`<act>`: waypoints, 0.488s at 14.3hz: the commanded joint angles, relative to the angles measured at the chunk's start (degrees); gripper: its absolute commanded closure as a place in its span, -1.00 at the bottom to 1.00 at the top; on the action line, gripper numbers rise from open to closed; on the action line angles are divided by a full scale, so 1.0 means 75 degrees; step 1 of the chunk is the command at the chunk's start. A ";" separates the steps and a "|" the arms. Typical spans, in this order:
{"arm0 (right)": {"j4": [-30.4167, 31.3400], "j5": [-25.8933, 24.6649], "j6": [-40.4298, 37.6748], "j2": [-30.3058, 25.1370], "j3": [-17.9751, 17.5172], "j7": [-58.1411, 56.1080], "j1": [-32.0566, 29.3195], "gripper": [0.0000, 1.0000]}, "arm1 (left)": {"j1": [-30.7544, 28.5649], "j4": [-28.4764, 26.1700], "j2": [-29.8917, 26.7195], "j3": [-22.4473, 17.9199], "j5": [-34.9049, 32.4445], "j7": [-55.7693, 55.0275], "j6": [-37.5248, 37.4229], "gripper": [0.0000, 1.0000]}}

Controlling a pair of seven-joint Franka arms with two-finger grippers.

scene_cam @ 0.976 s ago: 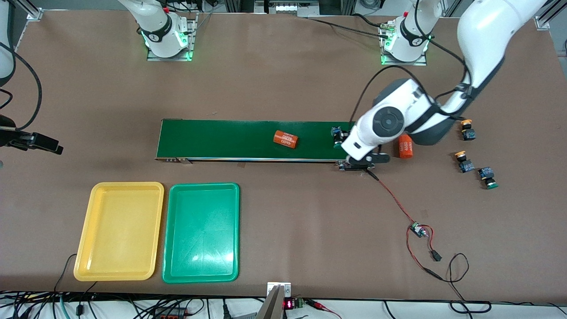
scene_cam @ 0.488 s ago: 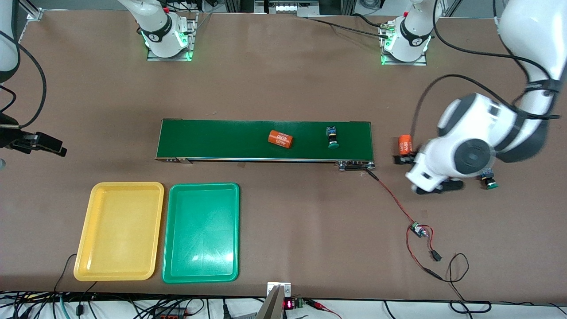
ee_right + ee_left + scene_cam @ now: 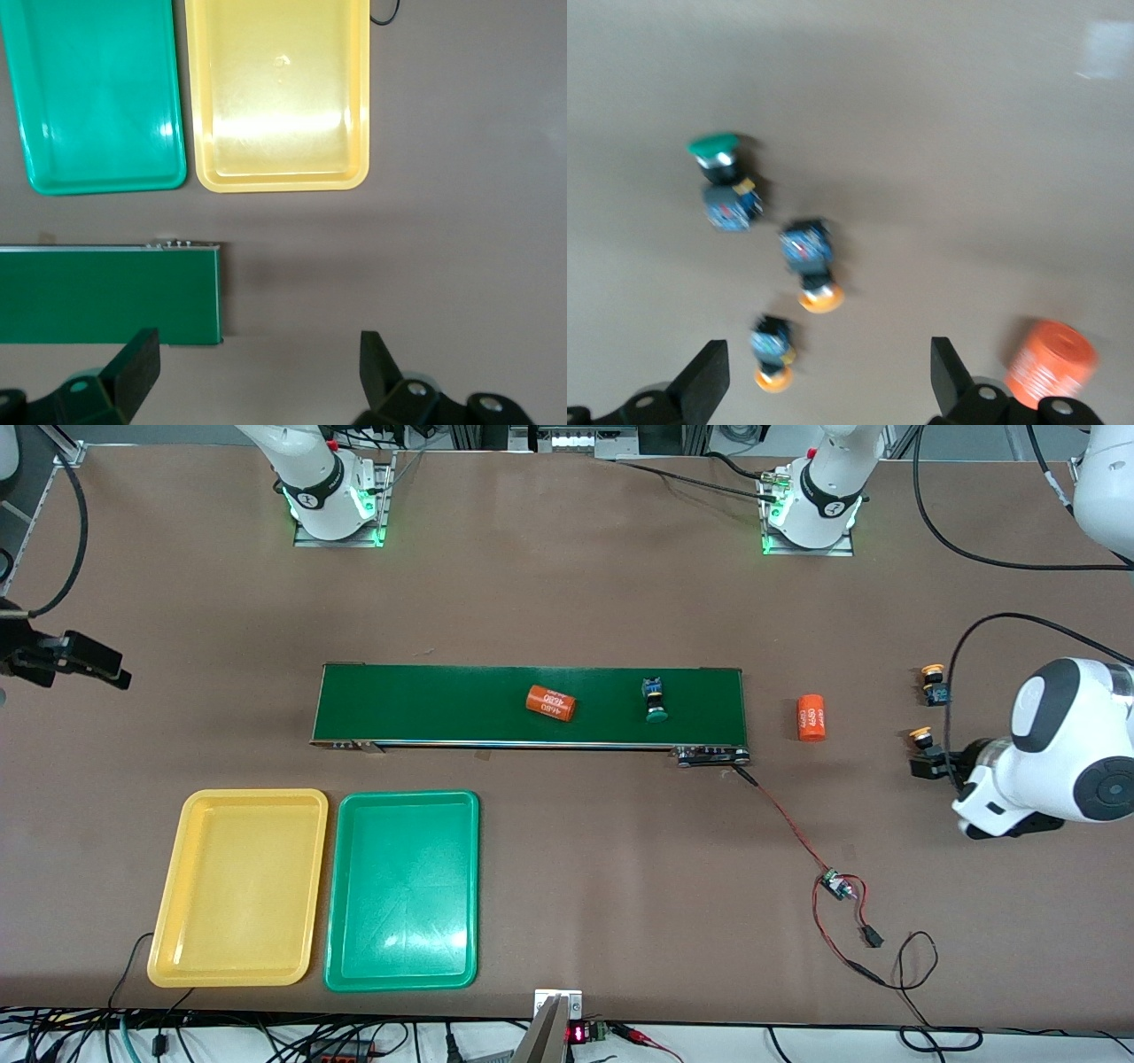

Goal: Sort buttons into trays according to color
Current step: 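Return the left gripper to the buttons and grasp another green-cap button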

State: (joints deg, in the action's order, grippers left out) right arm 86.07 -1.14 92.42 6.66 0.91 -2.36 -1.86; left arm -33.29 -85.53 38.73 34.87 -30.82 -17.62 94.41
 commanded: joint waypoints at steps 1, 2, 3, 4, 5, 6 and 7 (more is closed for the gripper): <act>-0.0132 -0.0316 -0.0159 0.0038 -0.0039 0.0009 0.0142 -1.00 | -0.0270 0.0072 0.0261 -0.0231 -0.0343 0.0985 0.0651 -1.00; -0.0132 -0.0293 -0.0159 -0.0008 -0.0028 0.0033 0.0130 -1.00 | -0.0527 0.0037 0.0367 -0.0255 -0.0343 0.1361 0.0979 -1.00; -0.0097 -0.0247 -0.0182 -0.0090 0.0007 -0.0048 0.0107 -1.00 | -0.0762 0.0025 0.0507 -0.0301 -0.0355 0.1701 0.1319 -1.00; -0.0096 -0.0235 -0.0298 -0.0091 0.0019 -0.0084 0.0084 -1.00 | -0.0869 0.0014 0.0647 -0.0348 -0.0448 0.1960 0.1647 -1.00; -0.0108 -0.0246 -0.0357 -0.0091 0.0019 -0.0096 0.0095 -1.00 | -0.0928 0.0014 0.0765 -0.0453 -0.0507 0.2101 0.1859 -1.00; -0.0108 -0.0246 -0.0358 -0.0091 -0.0004 -0.0096 0.0107 -1.00 | -0.0987 0.0002 0.0870 -0.0489 -0.0507 0.2196 0.1966 -1.00; -0.0108 -0.0211 -0.0346 -0.0079 -0.0016 -0.0084 0.0118 -1.00 | -0.1045 -0.0033 0.0941 -0.0478 -0.0507 0.2278 0.1990 -1.00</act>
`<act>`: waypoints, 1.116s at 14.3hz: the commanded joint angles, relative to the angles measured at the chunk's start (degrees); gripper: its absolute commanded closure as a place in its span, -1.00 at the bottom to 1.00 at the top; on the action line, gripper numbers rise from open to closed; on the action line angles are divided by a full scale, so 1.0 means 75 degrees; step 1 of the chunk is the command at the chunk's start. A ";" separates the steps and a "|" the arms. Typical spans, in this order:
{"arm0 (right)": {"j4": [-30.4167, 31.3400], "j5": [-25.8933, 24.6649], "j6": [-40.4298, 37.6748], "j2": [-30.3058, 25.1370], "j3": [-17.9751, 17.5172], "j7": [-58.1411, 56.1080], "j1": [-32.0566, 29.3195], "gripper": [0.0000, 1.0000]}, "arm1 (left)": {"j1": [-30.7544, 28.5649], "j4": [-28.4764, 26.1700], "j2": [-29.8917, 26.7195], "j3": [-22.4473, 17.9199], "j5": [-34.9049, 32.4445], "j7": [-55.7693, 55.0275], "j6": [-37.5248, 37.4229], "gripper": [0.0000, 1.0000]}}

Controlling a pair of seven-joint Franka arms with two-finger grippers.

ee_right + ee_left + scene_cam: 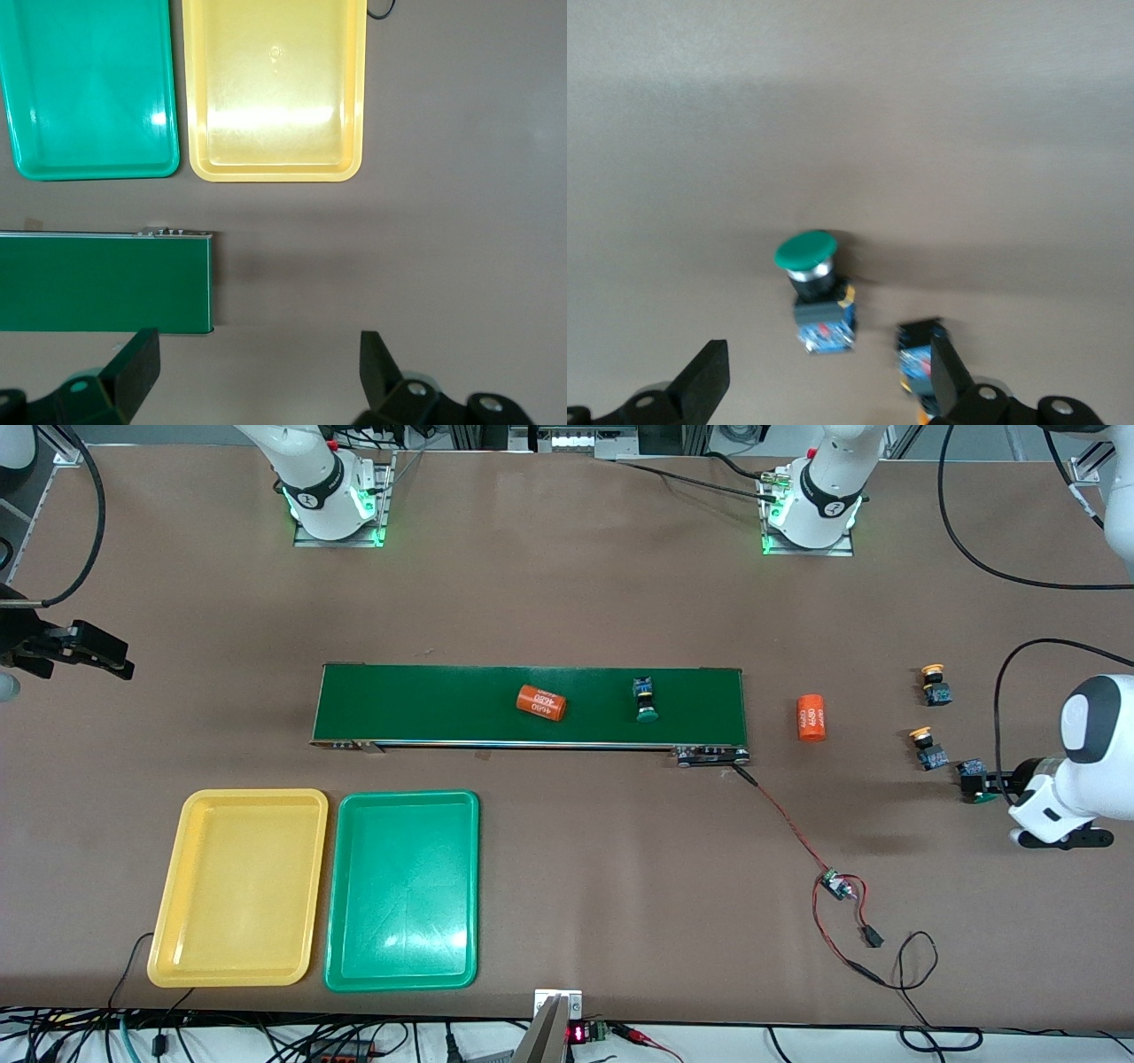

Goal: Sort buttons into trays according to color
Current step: 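Return the left gripper to the buttons and grasp another green-cap button, then carry the second green button with the left gripper onto the belt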

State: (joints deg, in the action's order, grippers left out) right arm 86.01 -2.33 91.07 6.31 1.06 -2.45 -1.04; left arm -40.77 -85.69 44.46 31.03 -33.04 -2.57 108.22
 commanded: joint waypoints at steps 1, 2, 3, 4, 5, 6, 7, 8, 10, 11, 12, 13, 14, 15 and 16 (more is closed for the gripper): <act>-0.0101 -0.0064 -0.0120 -0.0022 -0.0047 -0.0084 0.0021 -1.00 | -0.0176 -0.0105 0.0212 0.0034 -0.0212 0.0353 0.0160 -1.00; -0.0101 -0.0076 -0.0061 -0.0022 -0.0059 -0.0084 0.0044 -1.00 | -0.0246 -0.0233 0.0247 0.0034 -0.0212 0.0377 0.0253 -1.00; -0.0113 -0.0088 0.0032 -0.0022 -0.0071 -0.0072 0.0114 -1.00 | -0.0270 -0.0339 0.0247 0.0022 -0.0223 0.0412 0.0428 -1.00; -0.0113 -0.0111 0.0172 -0.0022 -0.0059 -0.0084 0.0173 -1.00 | -0.0305 -0.0410 0.0271 -0.0013 -0.0212 0.0471 0.0546 -1.00; -0.0101 -0.0100 0.0197 -0.0022 -0.0059 -0.0072 0.0174 -1.00 | -0.0375 -0.0422 0.0398 -0.0036 -0.0212 0.0471 0.0663 -1.00; -0.0101 -0.0077 0.0220 0.0002 -0.0059 -0.0060 0.0174 -1.00 | -0.0422 -0.0411 0.0516 -0.0036 -0.0212 0.0471 0.0769 -0.94; -0.0113 -0.0065 0.0244 0.0002 -0.0059 -0.0025 0.0174 -1.00 | -0.0458 -0.0410 0.0587 -0.0036 -0.0212 0.0471 0.0816 -0.77; -0.0101 -0.0065 0.0244 0.0002 -0.0059 0.0021 0.0174 -1.00 | -0.0458 -0.0422 0.0599 -0.0036 -0.0212 0.0471 0.0782 -0.37; -0.0078 -0.0053 0.0151 0.0002 -0.0024 0.0045 0.0115 -1.00 | -0.0470 -0.0422 0.0587 -0.0036 -0.0200 0.0483 0.0700 0.26; -0.0054 -0.0053 0.0139 0.0002 0.0011 0.0045 0.0103 -1.00 | -0.0458 -0.0422 0.0576 -0.0036 -0.0200 0.0483 0.0700 0.43; -0.0054 -0.0053 0.0127 0.0002 0.0011 0.0045 0.0103 -1.00 | -0.0446 -0.0422 0.0541 -0.0036 -0.0200 0.0483 0.0688 0.57; -0.0043 -0.0053 0.0127 0.0002 0.0023 0.0045 0.0092 -1.00 | -0.0388 -0.0399 0.0494 0.0010 -0.0200 0.0448 0.0491 0.73; -0.0042 -0.0053 0.0138 0.0013 0.0011 0.0045 0.0092 -1.00 | -0.0376 -0.0306 0.0412 0.0103 -0.0177 0.0448 0.0141 0.74; -0.0042 -0.0053 0.0150 0.0014 0.0011 0.0045 0.0126 -1.00 | -0.0376 -0.0259 0.0284 0.0267 -0.0095 0.0436 -0.0141 0.74; -0.0054 -0.0053 0.0150 0.0002 -0.0001 0.0045 0.0150 -1.00 | -0.0422 -0.0200 0.0155 0.0547 -0.0060 0.0390 -0.0341 0.73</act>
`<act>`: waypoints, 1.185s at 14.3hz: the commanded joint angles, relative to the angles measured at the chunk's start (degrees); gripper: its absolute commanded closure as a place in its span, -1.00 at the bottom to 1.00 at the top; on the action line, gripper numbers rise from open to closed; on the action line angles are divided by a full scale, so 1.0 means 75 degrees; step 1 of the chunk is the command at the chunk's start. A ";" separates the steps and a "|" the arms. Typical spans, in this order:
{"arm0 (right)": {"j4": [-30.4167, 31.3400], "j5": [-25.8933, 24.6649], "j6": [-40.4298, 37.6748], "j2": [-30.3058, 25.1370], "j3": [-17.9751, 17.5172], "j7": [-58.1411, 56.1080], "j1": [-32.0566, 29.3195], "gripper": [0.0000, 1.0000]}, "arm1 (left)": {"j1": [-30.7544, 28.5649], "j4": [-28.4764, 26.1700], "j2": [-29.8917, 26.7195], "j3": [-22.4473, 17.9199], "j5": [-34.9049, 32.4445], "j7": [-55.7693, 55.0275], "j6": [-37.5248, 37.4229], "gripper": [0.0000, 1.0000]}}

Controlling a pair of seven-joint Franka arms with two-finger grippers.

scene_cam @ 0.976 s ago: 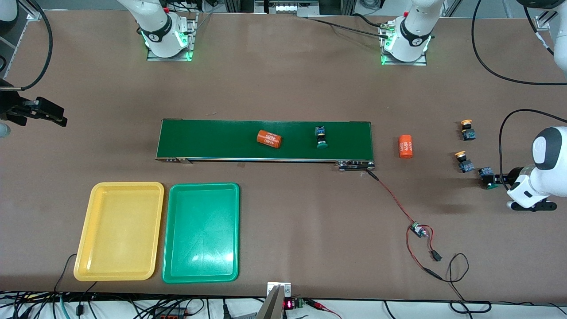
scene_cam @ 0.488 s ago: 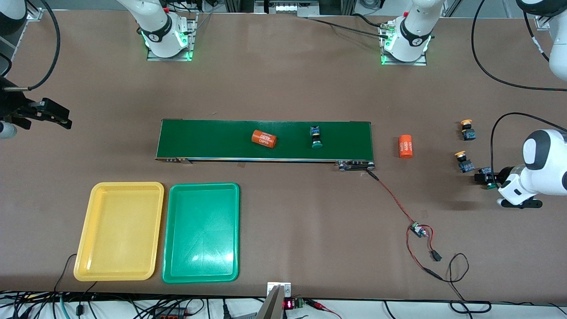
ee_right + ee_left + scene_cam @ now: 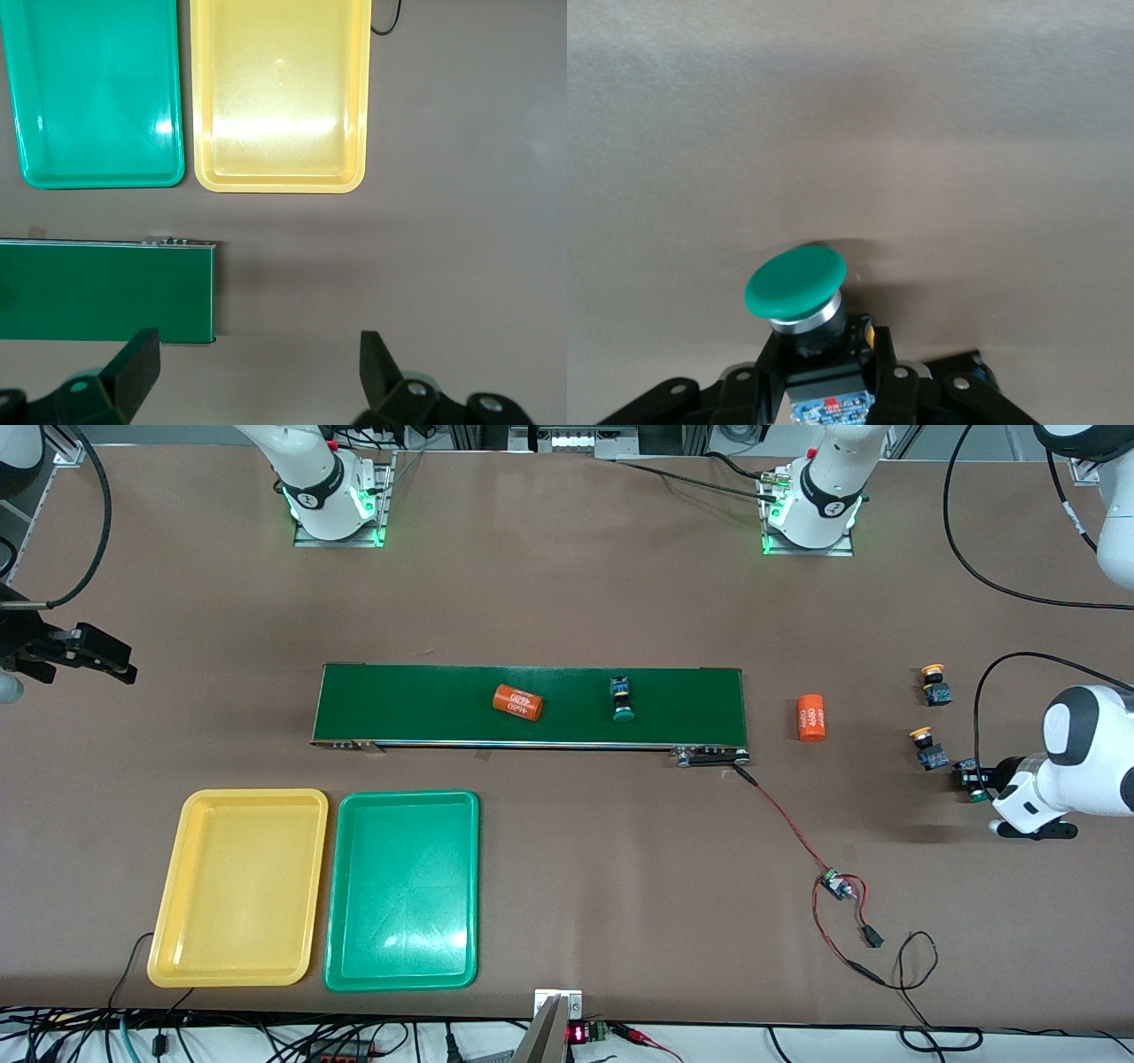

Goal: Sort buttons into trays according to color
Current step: 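Carry the second green button with the left gripper onto the belt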

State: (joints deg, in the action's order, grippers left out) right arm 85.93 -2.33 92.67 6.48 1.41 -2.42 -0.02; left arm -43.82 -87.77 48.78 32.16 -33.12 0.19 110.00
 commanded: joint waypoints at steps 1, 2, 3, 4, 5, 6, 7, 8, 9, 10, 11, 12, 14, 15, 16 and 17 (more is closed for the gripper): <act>-0.0043 -0.0053 -0.0051 -0.0032 -0.0059 0.0041 0.0014 -1.00 | -0.0028 0.0135 -0.0514 0.0678 -0.0026 -0.0002 -0.0917 0.73; -0.0043 -0.0053 -0.0016 -0.0032 -0.0059 0.0041 0.0026 -1.00 | -0.0029 0.0240 -0.0608 0.0960 0.0021 -0.0037 -0.1396 0.73; -0.0043 -0.0065 0.0007 -0.0020 -0.0059 0.0041 0.0014 -1.00 | -0.0029 0.0358 -0.0632 0.1299 0.0091 -0.0038 -0.1807 0.73; -0.0043 -0.0065 0.0007 -0.0020 -0.0059 0.0041 0.0026 -1.00 | -0.0040 0.0405 -0.0644 0.1743 0.0185 -0.0049 -0.2217 0.73; -0.0043 -0.0065 -0.0028 -0.0020 -0.0059 0.0041 0.0026 -1.00 | -0.0040 0.0406 -0.0644 0.2188 0.0220 -0.0073 -0.2580 0.72; -0.0032 -0.0065 -0.0028 -0.0020 -0.0059 0.0041 0.0014 -1.00 | 0.0006 0.0394 -0.0633 0.2599 0.0244 -0.0293 -0.2839 0.70; -0.0043 -0.0065 0.0007 -0.0020 -0.0059 0.0041 0.0014 -1.00 | 0.0076 0.0347 -0.0609 0.2882 0.0337 -0.0713 -0.2946 0.70; -0.0043 -0.0065 0.0019 -0.0009 -0.0059 0.0041 0.0014 -1.00 | 0.0205 0.0254 -0.0597 0.3128 0.0500 -0.1205 -0.2947 0.70; -0.0043 -0.0053 0.0007 -0.0020 -0.0059 0.0041 0.0014 -1.00 | 0.0484 0.0160 -0.0597 0.3246 0.0560 -0.1650 -0.3029 0.70; -0.0043 -0.0053 0.0019 -0.0009 -0.0059 0.0041 0.0014 -1.00 | 0.0928 0.0113 -0.0597 0.3271 0.0572 -0.2154 -0.3145 0.69; -0.0043 -0.0065 0.0019 -0.0009 -0.0059 0.0041 0.0014 -1.00 | 0.1443 0.0113 -0.0597 0.3283 0.0619 -0.2727 -0.3181 0.69; -0.0043 -0.0065 0.0019 -0.0009 -0.0059 0.0041 0.0014 -1.00 | 0.1924 0.0113 -0.0597 0.3283 0.0689 -0.3325 -0.3228 0.69; -0.0043 -0.0065 0.0031 -0.0009 -0.0071 0.0041 0.0026 -1.00 | 0.2605 0.0101 -0.0527 0.3283 0.0934 -0.4007 -0.3147 0.70; -0.0043 -0.0065 0.0031 -0.0009 -0.0083 0.0041 0.0026 -1.00 | 0.2863 0.0089 -0.0469 0.3271 0.1063 -0.4312 -0.2996 0.70; -0.0043 -0.0065 0.0031 -0.0009 -0.0071 0.0041 0.0026 -1.00 | 0.3040 0.0054 -0.0376 0.3271 0.1111 -0.4593 -0.2797 0.69; -0.0043 -0.0065 0.0031 -0.0009 -0.0083 0.0041 0.0026 -1.00 | 0.3285 -0.0155 -0.0363 0.3260 0.1100 -0.4921 -0.2389 0.69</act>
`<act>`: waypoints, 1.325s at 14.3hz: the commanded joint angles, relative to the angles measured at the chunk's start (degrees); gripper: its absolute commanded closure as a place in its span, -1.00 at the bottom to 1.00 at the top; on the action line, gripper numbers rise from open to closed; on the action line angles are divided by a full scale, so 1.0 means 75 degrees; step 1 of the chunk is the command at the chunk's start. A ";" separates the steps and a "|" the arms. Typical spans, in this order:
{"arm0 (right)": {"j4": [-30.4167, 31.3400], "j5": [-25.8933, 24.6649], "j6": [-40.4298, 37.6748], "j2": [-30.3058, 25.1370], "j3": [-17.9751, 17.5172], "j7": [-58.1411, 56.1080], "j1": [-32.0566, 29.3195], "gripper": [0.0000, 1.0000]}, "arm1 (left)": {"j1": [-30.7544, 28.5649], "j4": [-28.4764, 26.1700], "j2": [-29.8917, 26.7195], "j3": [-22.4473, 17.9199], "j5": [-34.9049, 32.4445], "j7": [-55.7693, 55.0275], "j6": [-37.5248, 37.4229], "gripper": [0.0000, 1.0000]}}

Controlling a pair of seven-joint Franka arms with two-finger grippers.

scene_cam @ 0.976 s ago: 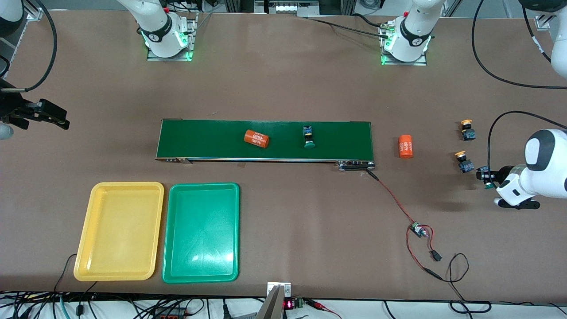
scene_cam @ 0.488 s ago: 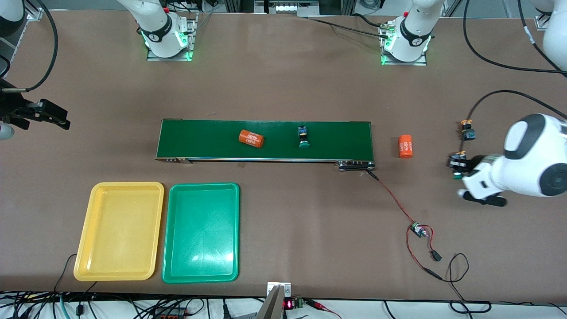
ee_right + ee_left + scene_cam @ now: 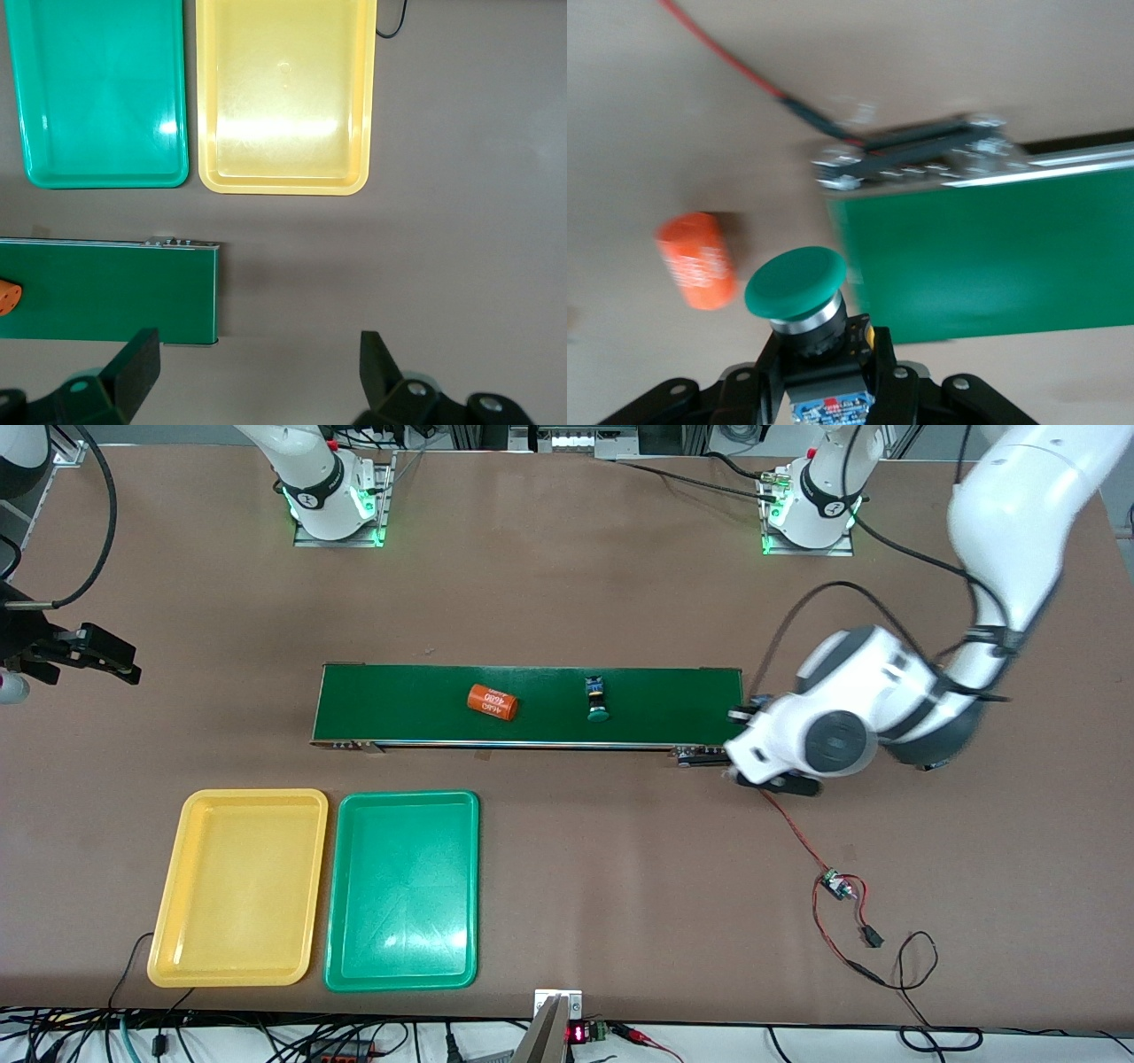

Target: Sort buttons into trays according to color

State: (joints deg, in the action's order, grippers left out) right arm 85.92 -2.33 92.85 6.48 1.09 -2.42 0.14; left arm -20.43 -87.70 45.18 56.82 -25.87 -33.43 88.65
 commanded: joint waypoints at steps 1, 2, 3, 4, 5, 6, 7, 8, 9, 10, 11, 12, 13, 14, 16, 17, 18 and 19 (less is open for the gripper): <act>-0.0042 -0.0065 0.0006 -0.0008 -0.0028 0.0041 -0.0007 -1.00 | 0.0321 -0.0375 0.0116 -0.0053 0.0134 -0.0720 0.0960 0.69; -0.0042 -0.0065 0.0006 0.0004 -0.0028 0.0041 -0.0007 -1.00 | 0.0392 -0.0679 0.0139 -0.0053 0.0134 -0.0990 0.1475 0.70; -0.0042 -0.0053 0.0006 0.0004 -0.0028 0.0041 -0.0030 -1.00 | 0.0416 -0.1019 0.0140 -0.0053 0.0122 -0.1166 0.1980 0.70; -0.0042 -0.0053 0.0006 0.0015 -0.0028 0.0041 -0.0030 -1.00 | 0.0404 -0.1440 0.0140 -0.0065 0.0122 -0.1307 0.2495 0.70; -0.0042 -0.0065 0.0006 0.0062 -0.0028 0.0041 -0.0042 -1.00 | 0.0358 -0.1664 0.0140 -0.0076 0.0110 -0.1390 0.2848 0.68; -0.0054 -0.0076 0.0053 0.0062 -0.0028 0.0041 -0.0031 -1.00 | 0.0346 -0.1736 0.0128 -0.0065 0.0110 -0.1402 0.2898 0.64; -0.0043 -0.0088 0.0100 0.0074 -0.0028 0.0041 -0.0030 -1.00 | 0.0357 -0.1818 0.0093 -0.0065 0.0110 -0.1402 0.2852 0.56; -0.0054 -0.0076 0.0100 0.0120 -0.0028 0.0041 -0.0030 -1.00 | 0.0357 -0.1865 0.0070 -0.0041 0.0110 -0.1426 0.2782 0.43; -0.0054 -0.0065 0.0100 0.0133 -0.0028 0.0041 -0.0030 -1.00 | 0.0392 -0.1866 0.0081 -0.0041 0.0110 -0.1612 0.2723 -0.49; -0.0043 -0.0041 0.0123 0.0144 -0.0040 0.0041 -0.0007 -1.00 | 0.0404 -0.1866 0.0081 -0.0041 0.0110 -0.1845 0.2700 -0.99; -0.0066 0.0005 0.0100 0.0284 -0.0063 0.0053 0.0063 -1.00 | 0.0393 -0.1773 0.0069 -0.0006 0.0110 -0.1999 0.2676 -1.00; -0.0054 0.0017 0.0042 0.0273 -0.0063 0.0053 0.0191 -1.00 | 0.0288 -0.1691 0.0000 0.0087 0.0110 -0.2105 0.2444 -1.00; -0.0054 0.0017 0.0076 0.0320 -0.0063 0.0076 0.0250 -1.00 | 0.0148 -0.1597 -0.0152 0.0215 0.0110 -0.2117 0.2036 -1.00; -0.0066 0.0064 0.0100 0.0367 -0.0063 0.0041 0.0228 -1.00 | -0.0144 -0.1364 -0.0269 0.0449 0.0110 -0.2048 0.1475 -1.00; -0.0066 0.0100 0.0100 0.0577 -0.0063 0.0029 0.0425 -1.00 | -0.0787 -0.0966 -0.0317 0.0883 0.0040 -0.1977 0.0325 -1.00; -0.0078 0.0099 0.0123 0.0624 -0.0052 0.0052 0.0566 -1.00 | -0.1046 -0.0790 -0.0317 0.1093 0.0017 -0.1977 0.0019 -1.00; -0.0078 0.0088 0.0124 0.0648 -0.0052 0.0053 0.0567 -1.00 | -0.1281 -0.0649 -0.0317 0.1142 0.0005 -0.1977 -0.0239 -1.00; -0.0066 0.0111 0.0147 0.0706 -0.0052 0.0064 0.0579 -1.00 | -0.1469 -0.0601 -0.0317 0.1142 -0.0007 -0.1907 -0.0393 -1.00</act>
State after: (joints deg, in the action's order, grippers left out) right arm 86.00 -2.09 93.83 11.16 0.60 -2.33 4.01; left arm -28.56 -93.20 42.98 64.26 -25.81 -48.50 88.68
